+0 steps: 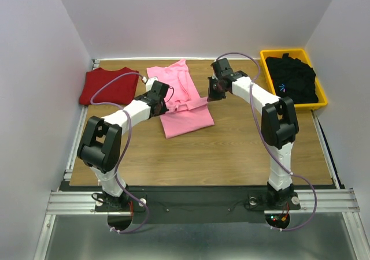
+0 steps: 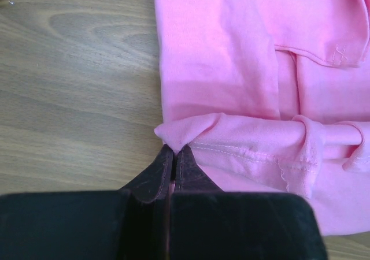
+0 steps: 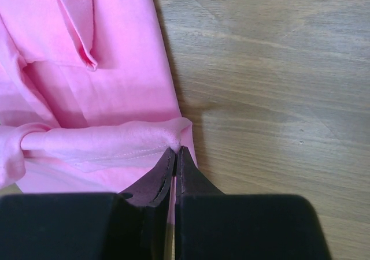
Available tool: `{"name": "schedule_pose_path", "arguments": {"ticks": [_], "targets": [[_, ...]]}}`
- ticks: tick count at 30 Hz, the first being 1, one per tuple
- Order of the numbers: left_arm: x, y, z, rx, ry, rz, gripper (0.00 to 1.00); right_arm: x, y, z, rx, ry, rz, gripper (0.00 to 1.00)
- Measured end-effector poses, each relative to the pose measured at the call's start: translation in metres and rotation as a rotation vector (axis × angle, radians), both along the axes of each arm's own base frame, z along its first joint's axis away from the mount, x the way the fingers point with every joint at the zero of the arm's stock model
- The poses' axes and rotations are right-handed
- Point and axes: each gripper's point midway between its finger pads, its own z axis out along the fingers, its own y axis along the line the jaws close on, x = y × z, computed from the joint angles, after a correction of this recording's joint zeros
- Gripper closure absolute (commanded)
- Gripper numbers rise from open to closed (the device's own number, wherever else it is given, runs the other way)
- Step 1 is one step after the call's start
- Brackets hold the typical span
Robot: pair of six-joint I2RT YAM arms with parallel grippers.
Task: Fold and stack the t-shirts
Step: Fold the tshirt
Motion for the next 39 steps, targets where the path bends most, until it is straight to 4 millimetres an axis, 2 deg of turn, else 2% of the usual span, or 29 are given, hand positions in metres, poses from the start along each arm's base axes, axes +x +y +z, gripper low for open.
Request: {"name": "schedule_pose_path", "arguments": {"ticks": [10,11,13,14,15,16,17,18,19,20,22,25,27,30,32,35,39], "targets": [[0.002,0.001,-0.017,0.017,0.03,0.001,0.98,0.0,0.001,-0.004,0.001,0.007,0.003,0.98],[0.002,0.001,-0.017,0.017,0.03,0.002,0.96,0.001,0.001,-0.007,0.001,0.009,0.003,0.98],[0.003,0.001,-0.019,0.017,0.03,0.004,0.91,0.001,0.001,-0.012,-0.003,0.017,0.003,0.89],[0.004,0.001,-0.02,0.017,0.031,0.004,0.8,0.001,0.001,-0.015,-0.005,0.022,0.002,0.83],[0.004,0.002,-0.021,0.018,0.032,0.005,0.72,0.001,0.002,-0.017,-0.006,0.026,0.003,0.72],[0.004,0.002,-0.021,0.021,0.033,0.002,0.66,0.001,0.002,-0.019,-0.006,0.028,0.001,0.66],[0.004,0.003,-0.021,0.024,0.032,0.004,0.55,0.002,0.001,-0.021,-0.012,0.028,0.0,0.63],[0.004,0.005,-0.022,0.03,0.033,0.008,0.5,0.002,0.0,-0.022,-0.015,0.028,-0.001,0.56],[0.005,0.008,-0.021,0.039,0.031,0.011,0.46,0.003,-0.001,-0.022,-0.016,0.027,-0.004,0.54],[0.006,0.009,-0.021,0.041,0.03,0.015,0.36,0.003,-0.001,-0.022,-0.016,0.027,-0.003,0.53],[0.005,0.013,-0.017,0.046,0.025,0.026,0.28,0.004,0.0,-0.02,-0.009,0.021,0.001,0.51],[0.004,0.017,-0.001,0.035,-0.006,0.032,0.26,0.001,0.002,-0.017,-0.001,0.019,0.01,0.51],[0.002,0.017,0.017,0.015,-0.047,0.033,0.26,-0.005,0.004,-0.014,0.004,0.015,0.023,0.52],[-0.005,0.013,0.045,-0.019,-0.111,0.021,0.27,-0.02,0.017,-0.004,0.024,0.0,0.061,0.57],[-0.014,0.009,0.054,-0.037,-0.137,0.008,0.28,-0.028,0.029,-0.001,0.038,-0.009,0.087,0.59],[-0.027,0.006,0.053,-0.045,-0.135,-0.007,0.28,-0.037,0.049,-0.001,0.059,-0.02,0.133,0.63],[-0.051,0.011,0.036,-0.036,-0.09,-0.02,0.28,-0.044,0.069,-0.006,0.087,-0.024,0.168,0.66]]}}
